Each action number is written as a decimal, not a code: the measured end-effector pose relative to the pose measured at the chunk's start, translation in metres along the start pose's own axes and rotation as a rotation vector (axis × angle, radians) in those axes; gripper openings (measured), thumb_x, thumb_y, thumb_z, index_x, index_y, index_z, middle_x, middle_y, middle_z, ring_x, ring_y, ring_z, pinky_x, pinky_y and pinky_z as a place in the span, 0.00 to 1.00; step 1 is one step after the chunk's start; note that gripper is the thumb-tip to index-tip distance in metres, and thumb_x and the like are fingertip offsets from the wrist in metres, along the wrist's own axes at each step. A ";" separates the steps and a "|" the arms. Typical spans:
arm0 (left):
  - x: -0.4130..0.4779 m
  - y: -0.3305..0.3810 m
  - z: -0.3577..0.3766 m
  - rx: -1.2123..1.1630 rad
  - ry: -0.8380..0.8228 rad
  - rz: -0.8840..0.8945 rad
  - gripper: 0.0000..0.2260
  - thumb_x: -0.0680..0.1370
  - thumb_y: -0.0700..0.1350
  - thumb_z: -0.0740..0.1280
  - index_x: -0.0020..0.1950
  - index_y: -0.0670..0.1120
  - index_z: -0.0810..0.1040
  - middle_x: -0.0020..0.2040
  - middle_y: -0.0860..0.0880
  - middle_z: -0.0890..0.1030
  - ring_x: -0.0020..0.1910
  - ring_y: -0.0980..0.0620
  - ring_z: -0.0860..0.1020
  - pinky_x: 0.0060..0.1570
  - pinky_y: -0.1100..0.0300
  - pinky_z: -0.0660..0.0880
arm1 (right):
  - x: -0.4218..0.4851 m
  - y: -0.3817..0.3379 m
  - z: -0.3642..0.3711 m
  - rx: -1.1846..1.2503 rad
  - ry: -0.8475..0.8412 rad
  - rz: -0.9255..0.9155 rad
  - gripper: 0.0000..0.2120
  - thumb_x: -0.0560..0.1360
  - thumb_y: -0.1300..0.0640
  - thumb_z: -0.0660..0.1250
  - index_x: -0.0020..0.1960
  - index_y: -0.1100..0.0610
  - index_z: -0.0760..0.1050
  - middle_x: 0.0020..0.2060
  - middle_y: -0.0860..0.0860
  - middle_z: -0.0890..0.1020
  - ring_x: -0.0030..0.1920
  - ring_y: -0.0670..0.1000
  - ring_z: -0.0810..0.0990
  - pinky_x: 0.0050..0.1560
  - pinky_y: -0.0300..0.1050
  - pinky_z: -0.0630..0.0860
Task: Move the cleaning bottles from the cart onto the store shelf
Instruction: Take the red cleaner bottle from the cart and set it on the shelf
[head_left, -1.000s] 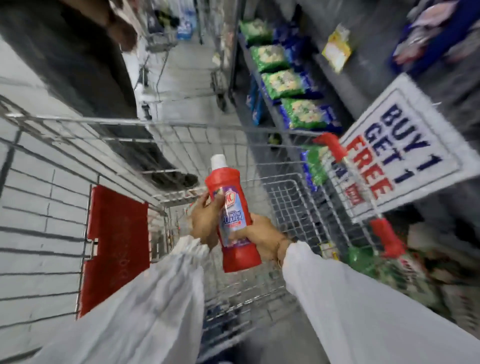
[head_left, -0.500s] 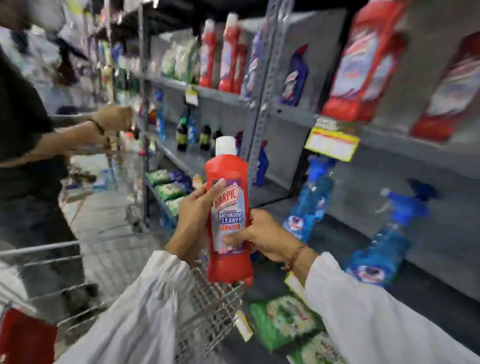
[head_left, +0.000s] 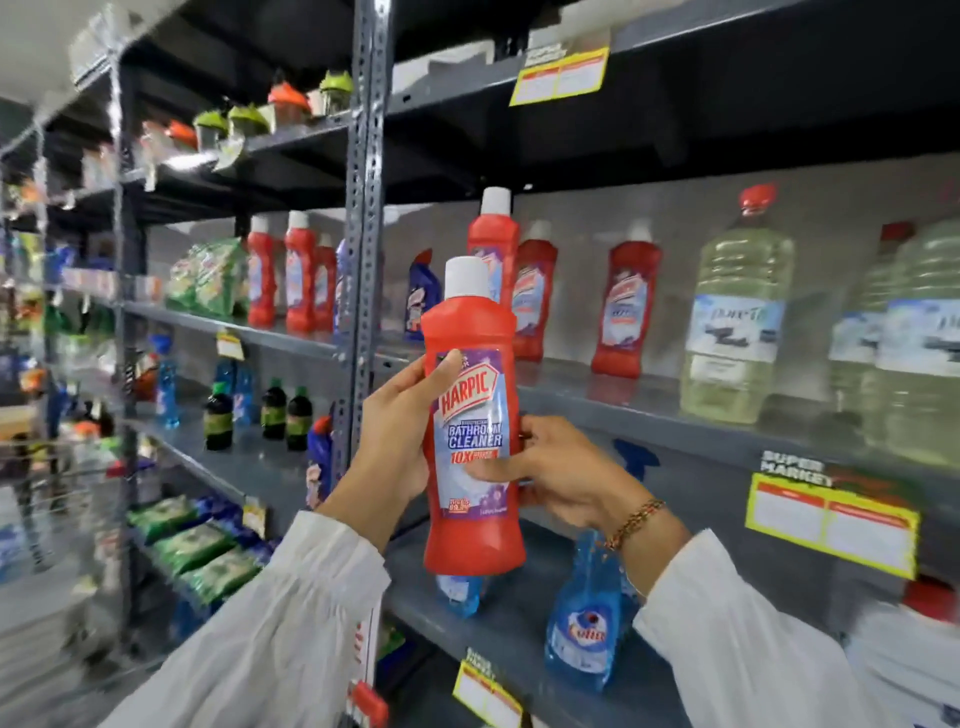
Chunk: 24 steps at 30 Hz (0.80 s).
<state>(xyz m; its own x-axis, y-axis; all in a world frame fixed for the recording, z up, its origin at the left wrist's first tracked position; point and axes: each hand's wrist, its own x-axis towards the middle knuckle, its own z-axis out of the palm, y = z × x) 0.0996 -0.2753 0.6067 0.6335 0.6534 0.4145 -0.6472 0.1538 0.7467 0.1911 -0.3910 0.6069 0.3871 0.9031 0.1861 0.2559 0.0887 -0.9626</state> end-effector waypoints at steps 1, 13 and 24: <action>0.007 0.000 0.008 0.000 -0.012 0.003 0.12 0.72 0.43 0.71 0.53 0.40 0.81 0.45 0.41 0.85 0.39 0.44 0.83 0.44 0.47 0.82 | 0.001 -0.005 -0.006 0.004 0.032 -0.010 0.12 0.68 0.72 0.70 0.47 0.58 0.78 0.41 0.51 0.83 0.36 0.45 0.83 0.33 0.38 0.80; 0.148 0.004 0.117 -0.051 -0.282 0.126 0.05 0.73 0.43 0.71 0.46 0.43 0.81 0.39 0.45 0.85 0.36 0.46 0.84 0.43 0.48 0.82 | 0.073 -0.054 -0.090 0.270 0.616 -0.414 0.17 0.63 0.73 0.73 0.49 0.60 0.80 0.49 0.61 0.83 0.46 0.58 0.81 0.50 0.53 0.80; 0.222 -0.057 0.128 -0.078 -0.408 -0.014 0.06 0.73 0.44 0.71 0.48 0.45 0.82 0.43 0.44 0.86 0.41 0.46 0.84 0.49 0.45 0.80 | 0.121 -0.037 -0.127 0.280 0.902 -0.288 0.23 0.65 0.74 0.71 0.58 0.63 0.77 0.55 0.64 0.82 0.54 0.65 0.81 0.58 0.63 0.77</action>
<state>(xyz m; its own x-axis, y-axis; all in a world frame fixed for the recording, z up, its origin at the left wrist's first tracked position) 0.3316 -0.2340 0.7232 0.7484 0.3057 0.5887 -0.6577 0.2265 0.7185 0.3408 -0.3378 0.6902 0.9032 0.1825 0.3884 0.2722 0.4560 -0.8473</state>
